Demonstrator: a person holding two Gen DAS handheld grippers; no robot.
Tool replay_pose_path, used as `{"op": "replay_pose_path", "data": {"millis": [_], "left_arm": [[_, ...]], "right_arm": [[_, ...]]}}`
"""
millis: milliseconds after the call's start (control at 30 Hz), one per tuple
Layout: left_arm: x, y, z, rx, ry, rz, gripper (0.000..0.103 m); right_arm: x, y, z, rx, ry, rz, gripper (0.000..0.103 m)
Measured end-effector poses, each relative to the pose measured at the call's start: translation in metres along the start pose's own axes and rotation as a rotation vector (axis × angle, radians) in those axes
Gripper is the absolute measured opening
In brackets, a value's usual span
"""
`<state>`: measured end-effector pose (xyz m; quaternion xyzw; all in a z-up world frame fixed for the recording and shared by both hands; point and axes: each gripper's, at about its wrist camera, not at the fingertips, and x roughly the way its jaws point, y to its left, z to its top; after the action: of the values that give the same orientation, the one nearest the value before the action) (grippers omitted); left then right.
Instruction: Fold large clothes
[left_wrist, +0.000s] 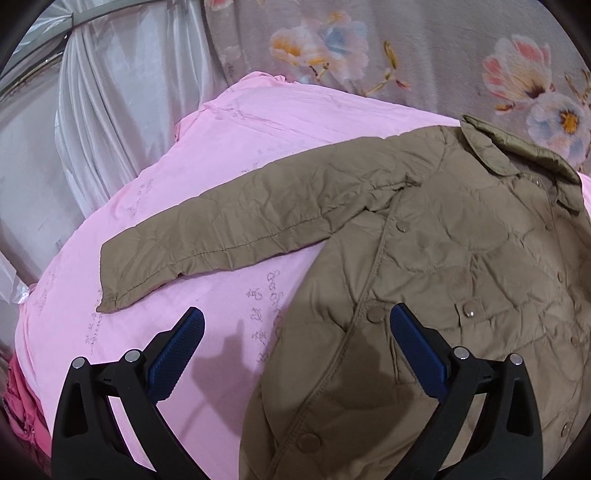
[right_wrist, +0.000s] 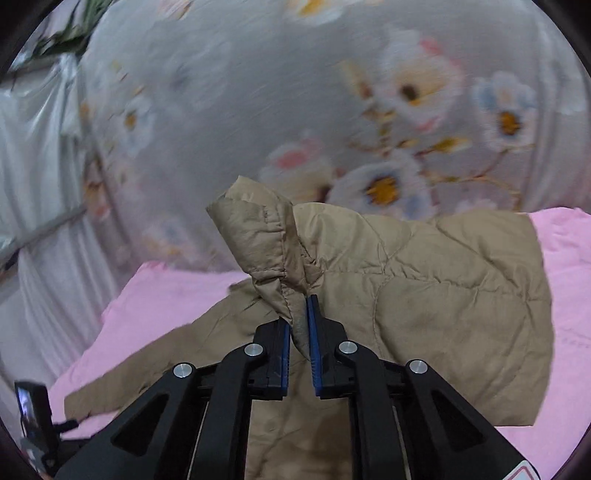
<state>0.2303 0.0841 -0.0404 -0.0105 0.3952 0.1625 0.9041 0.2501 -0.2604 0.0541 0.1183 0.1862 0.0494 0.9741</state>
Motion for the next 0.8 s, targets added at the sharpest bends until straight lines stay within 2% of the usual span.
{"op": "replay_pose_path", "data": {"millis": [67, 100, 133, 200, 333, 433, 500, 667, 733, 800], "left_arm": [[0.001, 0.003, 0.006, -0.023, 0.003, -0.021, 0.098], [0.001, 0.004, 0.01, -0.042, 0.005, -0.05, 0.098], [0.001, 0.005, 0.014, -0.056, 0.01, -0.085, 0.098], [0.0, 0.001, 0.021, -0.084, 0.028, -0.179, 0.098], [0.005, -0.027, 0.032, -0.11, 0.094, -0.378, 0.098], [0.022, -0.062, 0.036, -0.126, 0.209, -0.509, 0.098], [0.036, -0.082, 0.037, -0.156, 0.282, -0.547, 0.098], [0.052, -0.111, 0.04, -0.222, 0.332, -0.583, 0.096], [0.054, -0.118, 0.043, -0.217, 0.323, -0.571, 0.083], [0.055, -0.122, 0.047, -0.184, 0.322, -0.55, 0.052]], "right_arm": [[0.021, 0.041, -0.021, -0.092, 0.065, 0.034, 0.027], [0.025, 0.053, -0.029, -0.11, 0.077, 0.045, 0.042], [0.024, 0.06, -0.033, -0.114, 0.072, 0.055, 0.058], [0.012, 0.063, -0.038, -0.102, 0.027, 0.05, 0.07], [-0.001, 0.031, -0.039, 0.017, 0.039, 0.013, 0.071], [-0.008, -0.007, -0.045, 0.135, 0.076, -0.046, 0.071], [-0.012, -0.039, -0.055, 0.229, 0.099, -0.079, 0.071], [-0.011, -0.106, -0.079, 0.467, 0.169, -0.127, 0.073], [-0.005, -0.128, -0.089, 0.57, 0.198, -0.129, 0.072], [0.003, -0.142, -0.096, 0.638, 0.218, -0.117, 0.067]]}}
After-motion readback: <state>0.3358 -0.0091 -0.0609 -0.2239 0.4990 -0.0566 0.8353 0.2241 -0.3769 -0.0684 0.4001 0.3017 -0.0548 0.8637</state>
